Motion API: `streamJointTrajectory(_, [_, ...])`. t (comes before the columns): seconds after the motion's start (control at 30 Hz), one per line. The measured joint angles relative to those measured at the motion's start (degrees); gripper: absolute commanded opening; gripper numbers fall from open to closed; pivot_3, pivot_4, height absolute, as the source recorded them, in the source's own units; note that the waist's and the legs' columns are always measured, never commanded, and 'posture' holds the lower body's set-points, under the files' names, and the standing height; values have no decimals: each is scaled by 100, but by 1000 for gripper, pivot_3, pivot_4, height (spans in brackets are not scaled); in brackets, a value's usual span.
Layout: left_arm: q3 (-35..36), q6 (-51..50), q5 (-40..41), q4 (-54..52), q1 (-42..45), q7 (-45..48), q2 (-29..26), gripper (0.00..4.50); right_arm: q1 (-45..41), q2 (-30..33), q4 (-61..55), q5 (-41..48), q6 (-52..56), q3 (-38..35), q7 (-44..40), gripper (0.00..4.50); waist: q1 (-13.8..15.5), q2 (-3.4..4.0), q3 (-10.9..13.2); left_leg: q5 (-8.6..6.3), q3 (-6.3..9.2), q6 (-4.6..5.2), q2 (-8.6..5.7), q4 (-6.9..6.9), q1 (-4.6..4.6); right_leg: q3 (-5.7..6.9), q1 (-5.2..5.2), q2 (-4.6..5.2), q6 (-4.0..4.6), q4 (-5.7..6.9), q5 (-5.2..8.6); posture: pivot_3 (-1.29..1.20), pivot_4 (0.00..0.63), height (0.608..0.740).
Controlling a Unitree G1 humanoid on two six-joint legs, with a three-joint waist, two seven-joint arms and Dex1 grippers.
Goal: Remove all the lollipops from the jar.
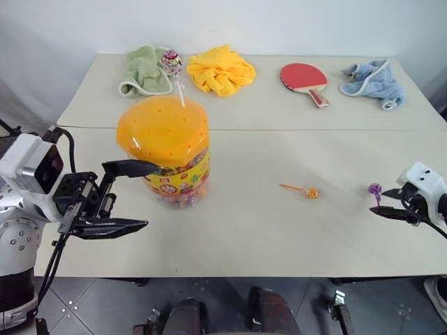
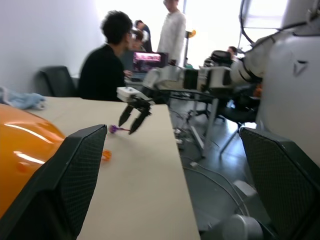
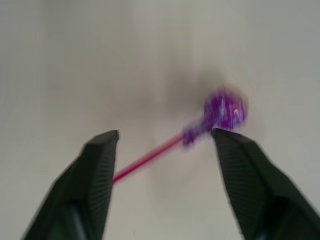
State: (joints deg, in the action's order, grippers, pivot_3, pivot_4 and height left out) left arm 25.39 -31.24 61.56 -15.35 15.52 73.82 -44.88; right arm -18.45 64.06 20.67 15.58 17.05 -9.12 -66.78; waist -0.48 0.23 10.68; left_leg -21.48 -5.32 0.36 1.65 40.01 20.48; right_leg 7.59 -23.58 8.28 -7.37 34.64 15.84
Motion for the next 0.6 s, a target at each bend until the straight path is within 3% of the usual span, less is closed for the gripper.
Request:
streamJointTrajectory(0.03, [165, -7, 136, -3, 2, -263, 136, 4500, -199, -171, -78, 296, 15, -192, -115, 4442, -9, 0, 0, 0, 0, 0, 2, 0, -3, -4, 0, 0, 0, 0, 0, 0, 150, 740])
streamJointTrajectory(0.13, [567, -23, 573, -13, -16, -1031, 512, 4500, -972, -875, -927, 1368, 524, -509, -174, 4442, -64, 0, 0, -1, 15, -2, 10, 0, -11, -8, -1, -5, 1, 16, -1, 0, 150, 740])
streamJointTrajectory(0.27, [977, 124, 661, 66, -43, -1728, 736, 4500, -1898, -1636, -2029, 2290, 1409, -409, 251, 4442, -53, -1, 0, -6, 16, -7, 6, 1, -10, 2, -1, -4, 1, 31, -1, 0, 150, 740])
streamJointTrajectory(0.4, [1180, 498, 289, 476, -119, -1959, 812, 4500, -2891, -2867, -2256, 2463, 1875, 133, 1091, 4442, -11, -4, -2, -10, 9, -8, 3, 4, -7, 3, -8, -5, 1, 37, -1, 0, 150, 740])
streamJointTrajectory(0.6, [1188, 507, 224, 525, -228, -1897, 776, 4500, -3662, -3682, -2245, 2419, 2235, 676, 1677, 4442, 34, -5, -2, -20, 18, -5, 0, 3, 4, 13, -13, -6, 1, 36, -1, 0, 150, 740])
